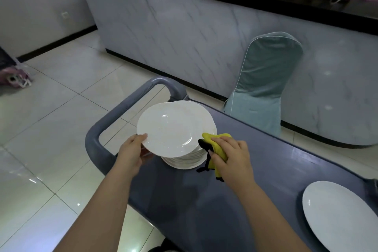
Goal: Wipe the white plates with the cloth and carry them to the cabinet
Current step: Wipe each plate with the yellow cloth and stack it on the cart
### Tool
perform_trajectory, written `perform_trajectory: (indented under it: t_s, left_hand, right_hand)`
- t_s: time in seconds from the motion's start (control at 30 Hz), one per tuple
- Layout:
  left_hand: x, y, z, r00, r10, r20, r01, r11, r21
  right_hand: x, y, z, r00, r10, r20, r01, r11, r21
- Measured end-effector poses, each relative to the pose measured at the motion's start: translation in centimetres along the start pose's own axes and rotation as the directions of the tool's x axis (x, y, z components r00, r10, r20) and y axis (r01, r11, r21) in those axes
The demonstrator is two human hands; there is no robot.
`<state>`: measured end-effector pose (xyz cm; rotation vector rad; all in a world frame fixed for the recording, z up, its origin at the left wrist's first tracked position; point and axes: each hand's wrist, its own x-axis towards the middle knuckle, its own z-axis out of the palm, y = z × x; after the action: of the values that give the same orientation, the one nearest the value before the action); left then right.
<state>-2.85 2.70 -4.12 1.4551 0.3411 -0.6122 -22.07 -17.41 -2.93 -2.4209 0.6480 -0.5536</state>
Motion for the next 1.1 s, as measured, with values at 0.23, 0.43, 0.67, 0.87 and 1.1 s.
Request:
perform_trajectory:
  t_s: [0.23, 0.43, 0.67, 0.87, 1.1]
  left_hand:
    - [-2.3, 8.0, 1.7, 0.967, 0.235, 0.095, -0.248, 0.954, 0.166]
    - [-4.5, 13.6, 4.9, 0.904, 0.371, 0.214, -0.428, 0.805, 0.412]
    - [-5.2, 7.4, 0.8, 0.909, 0.085, 0.408, -0.089, 0.996, -0.010]
    - [-8.5, -1.2, 4.4, 0.759, -0.038, 0.650, 0.160, 0.979, -0.129]
    - [-8.9, -1.0, 7.6, 0.755, 0.022, 0.656, 0.069, 0.991, -0.114]
  right_hand:
    - [0.6, -0.5, -0.1, 0.998, -0.044, -0.054, 0.046, 0.998, 0.034]
    - [1.1, -1.0, -1.0, 0.996, -0.060, -0.071, 0.063, 0.997, 0.043]
    - [1.5, -0.3, -4.1, 0.980, 0.055, -0.192, 0.007, 0.951, 0.308]
    - [4.3, -2.8, -3.6, 1.000, -0.005, 0.004, 0.005, 0.993, 0.120]
    - [-3.6, 0.7, -5.0, 0.964, -0.261, 0.057, 0.267, 0.948, -0.173]
